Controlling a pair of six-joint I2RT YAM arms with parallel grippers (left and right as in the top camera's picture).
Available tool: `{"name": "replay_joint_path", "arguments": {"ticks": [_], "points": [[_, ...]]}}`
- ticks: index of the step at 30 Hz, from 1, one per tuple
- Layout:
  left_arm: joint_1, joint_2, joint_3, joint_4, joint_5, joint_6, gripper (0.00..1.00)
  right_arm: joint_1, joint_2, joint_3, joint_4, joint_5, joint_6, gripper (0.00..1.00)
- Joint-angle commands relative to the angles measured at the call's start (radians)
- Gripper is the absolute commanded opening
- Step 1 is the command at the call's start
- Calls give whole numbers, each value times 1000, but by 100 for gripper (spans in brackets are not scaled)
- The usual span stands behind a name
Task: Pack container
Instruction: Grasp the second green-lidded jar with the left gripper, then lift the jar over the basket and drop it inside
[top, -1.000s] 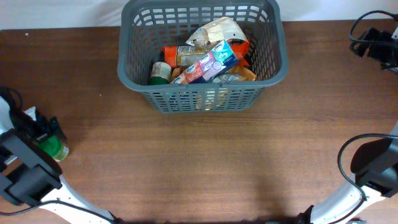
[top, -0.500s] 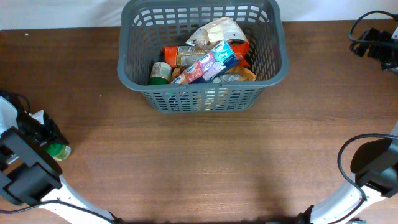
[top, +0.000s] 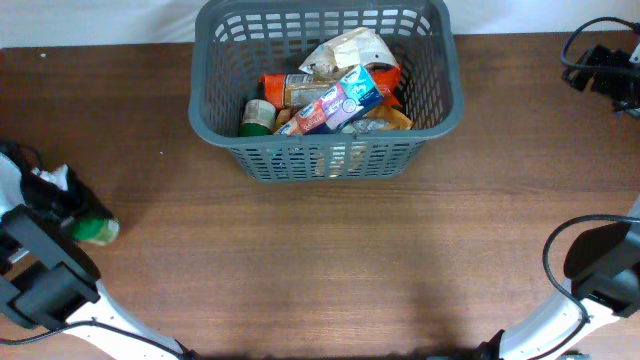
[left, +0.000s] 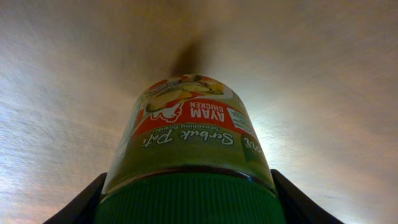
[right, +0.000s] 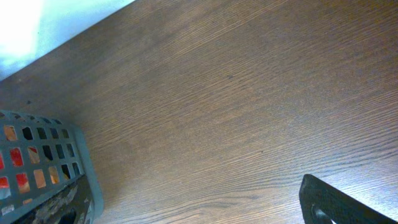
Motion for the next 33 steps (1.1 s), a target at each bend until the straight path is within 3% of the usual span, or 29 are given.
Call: {"name": "replay_joint_path", "arguments": {"ticks": [1,5,10,15,21,25,29,33], "points": [[-35,-1,203,-35,175,31,2,0,-17,-3,0,-9,-2,99],[-124,-1,503,-90,327,103,2,0,-17,-3,0,-9,-2,99],[-295,-3,853,-127,515,312,2,0,-17,-3,0,-9,-2,99],[-578,-19,1122,-131,451,553,2,0,-17,-3,0,-9,-2,99],[-840,1,1121,-99,164,633,2,0,-17,-3,0,-9,-2,99],[-926,40,1048,-27,39,620,2,0,-17,-3,0,-9,-2,99],[-955,94,969,48,-106,432,2,0,-17,-3,0,-9,-2,99],[-955,158,919,63,-211,320,2,0,-17,-3,0,-9,-2,99]]}}
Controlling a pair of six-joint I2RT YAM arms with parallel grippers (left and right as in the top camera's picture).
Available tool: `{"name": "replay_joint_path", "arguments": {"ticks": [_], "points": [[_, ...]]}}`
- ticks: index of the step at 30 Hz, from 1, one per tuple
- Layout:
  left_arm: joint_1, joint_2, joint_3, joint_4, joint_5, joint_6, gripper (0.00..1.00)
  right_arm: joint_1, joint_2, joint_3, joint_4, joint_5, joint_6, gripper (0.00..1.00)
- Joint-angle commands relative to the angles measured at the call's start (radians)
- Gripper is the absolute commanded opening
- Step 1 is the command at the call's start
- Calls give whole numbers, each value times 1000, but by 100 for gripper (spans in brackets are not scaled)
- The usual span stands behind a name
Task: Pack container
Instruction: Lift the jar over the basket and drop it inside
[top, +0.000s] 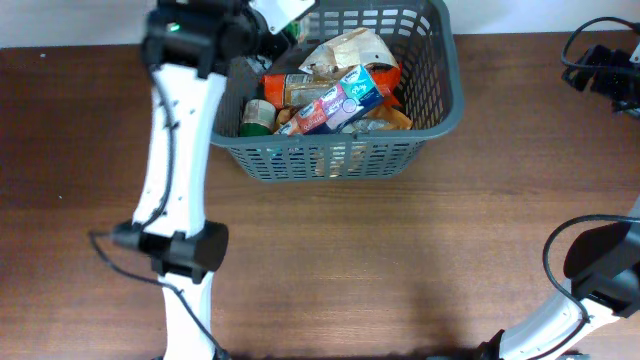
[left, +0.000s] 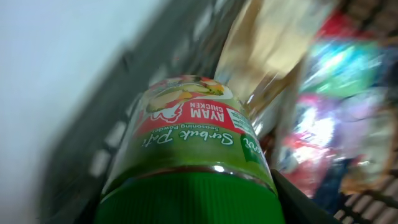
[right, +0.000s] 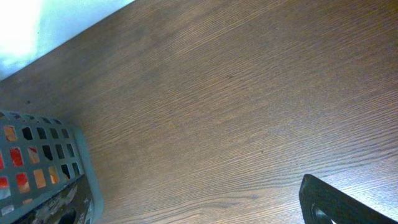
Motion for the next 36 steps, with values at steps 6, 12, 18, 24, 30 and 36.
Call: {"name": "replay_joint_path", "arguments": {"ticks": [6,12,18,24,30,36], "points": [[7,134,-59,74,-252,-161,2,0,-17,-3,0,-8,-2,99],[7,140,-60,129,-280,-164,10,0,-17,-3,0,-8,-2,99],[7,130,-51,117,-303,-220,99,0,-17,-3,0,-8,-2,99],[9,64,10,42,-309,-285,99,0,-17,-3,0,-8,-2,99],[64,-71,58,-3,-309,-371,99,0,-17,-3,0,-8,-2,99],[257,-153,58,-74,-308,-488,99,0,-17,-3,0,-8,-2,99]]}}
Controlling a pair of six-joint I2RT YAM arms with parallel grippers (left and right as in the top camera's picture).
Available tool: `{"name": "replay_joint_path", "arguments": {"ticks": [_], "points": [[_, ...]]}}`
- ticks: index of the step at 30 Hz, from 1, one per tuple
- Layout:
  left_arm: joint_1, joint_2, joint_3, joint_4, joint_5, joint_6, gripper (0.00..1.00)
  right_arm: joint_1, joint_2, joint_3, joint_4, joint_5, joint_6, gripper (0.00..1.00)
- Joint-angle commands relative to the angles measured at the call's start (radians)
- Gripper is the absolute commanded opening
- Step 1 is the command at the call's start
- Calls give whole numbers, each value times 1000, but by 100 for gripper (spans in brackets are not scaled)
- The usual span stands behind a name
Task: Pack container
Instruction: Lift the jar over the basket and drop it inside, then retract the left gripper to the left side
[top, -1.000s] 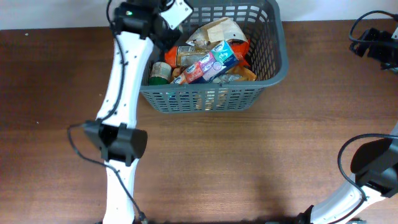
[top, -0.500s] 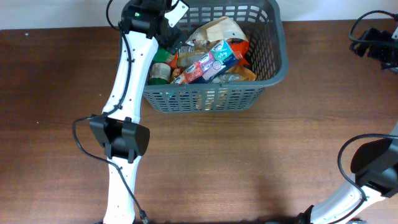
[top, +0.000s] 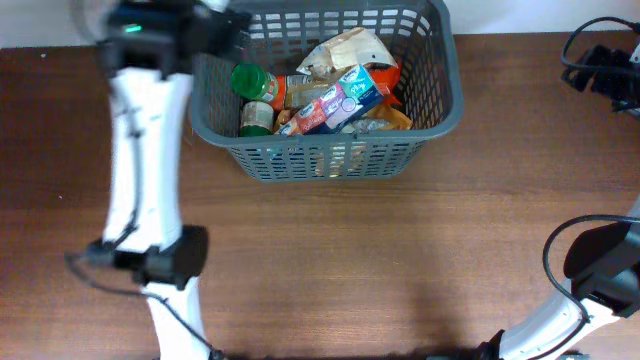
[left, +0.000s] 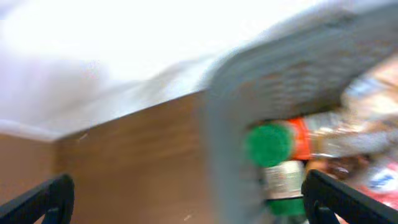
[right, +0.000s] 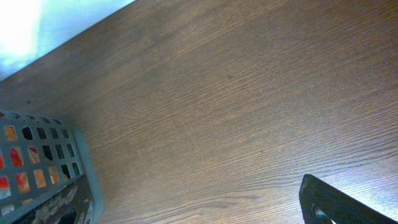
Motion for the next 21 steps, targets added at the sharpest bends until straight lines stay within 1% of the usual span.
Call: {"name": "replay_joint_path", "arguments": {"ticks": [1,6,10,15,21], "points": [[159,-40,13,-60,-14,-139,99,0,-17,-3,0,-8,-2,99],[366,1,12,-174,42,-239,99,0,-17,-3,0,-8,-2,99],[481,40,11,-202,137,-240,99,0,-17,-3,0,-8,-2,99],[543,82,11,-203,189,-240,99,0,-17,-3,0,-8,-2,99],[544,84,11,-206,189,-240,99,0,-17,-3,0,-8,-2,99]]}}
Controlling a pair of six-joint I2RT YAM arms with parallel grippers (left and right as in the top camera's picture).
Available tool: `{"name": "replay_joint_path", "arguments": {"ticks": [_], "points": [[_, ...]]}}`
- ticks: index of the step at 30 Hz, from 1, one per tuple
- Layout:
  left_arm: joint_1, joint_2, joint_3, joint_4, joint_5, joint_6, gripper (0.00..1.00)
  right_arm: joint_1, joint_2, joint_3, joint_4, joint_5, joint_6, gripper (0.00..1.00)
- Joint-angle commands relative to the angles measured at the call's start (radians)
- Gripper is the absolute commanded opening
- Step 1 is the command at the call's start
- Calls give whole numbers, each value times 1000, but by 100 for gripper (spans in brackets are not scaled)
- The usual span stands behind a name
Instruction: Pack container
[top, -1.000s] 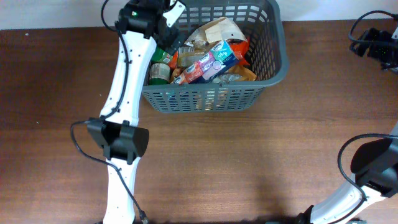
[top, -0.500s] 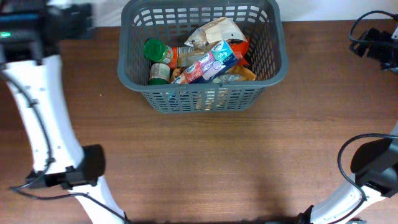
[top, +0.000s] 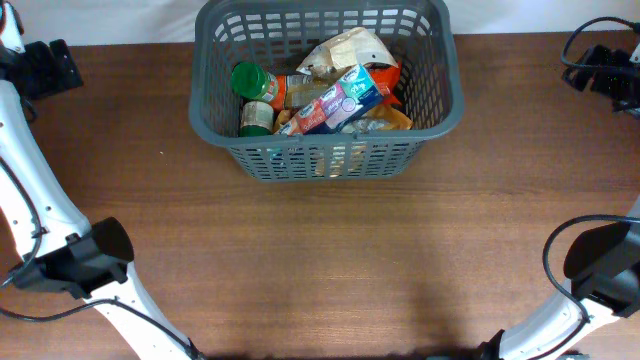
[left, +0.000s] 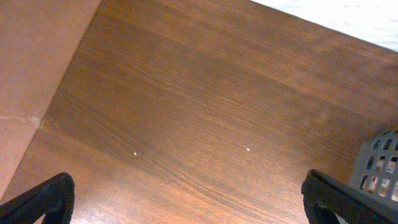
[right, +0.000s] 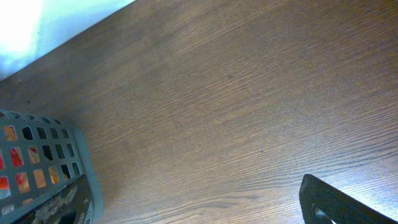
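The grey plastic basket (top: 330, 155) stands at the back middle of the table. A green-lidded seasoning jar (top: 248, 79) lies in its left end, beside a second jar (top: 258, 117), a blue and red carton (top: 335, 100) and a pale bag (top: 350, 48). My left gripper (top: 45, 65) is at the table's far back left, well away from the basket. It is open over bare wood (left: 186, 205), with only a basket corner (left: 380, 167) showing at the right. My right gripper (top: 605, 68) is at the back right, open (right: 199, 208) and holding nothing.
The brown wooden table (top: 330, 260) stretches in front of the basket. Its left edge (left: 62, 81) borders a tan floor in the left wrist view. The basket's right wall (right: 62, 174) shows at the left of the right wrist view. Black cables (top: 580, 45) hang by the right arm.
My left gripper was open at the basket's left rim and is now off at the table's back left corner. The green-lidded jar stays in the basket. The right arm is unchanged.
My left gripper was first shut on the green-lidded jar at the table's front left. Then it held the jar over the basket's back left. Then it was open with the jar lying in the basket, and now it is away at the back left.
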Motion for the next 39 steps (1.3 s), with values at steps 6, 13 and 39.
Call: {"name": "replay_joint_path", "arguments": {"ticks": [6,13,39], "points": [[3,7,2,-5,29,-14,99,53,-52,-3,0,-5,-2,99],[3,7,2,-5,29,-14,99,291,-233,-8,1,-5,-2,98],[3,7,2,-5,29,-14,99,365,-1928,-1869,789,241,-145,99]]}}
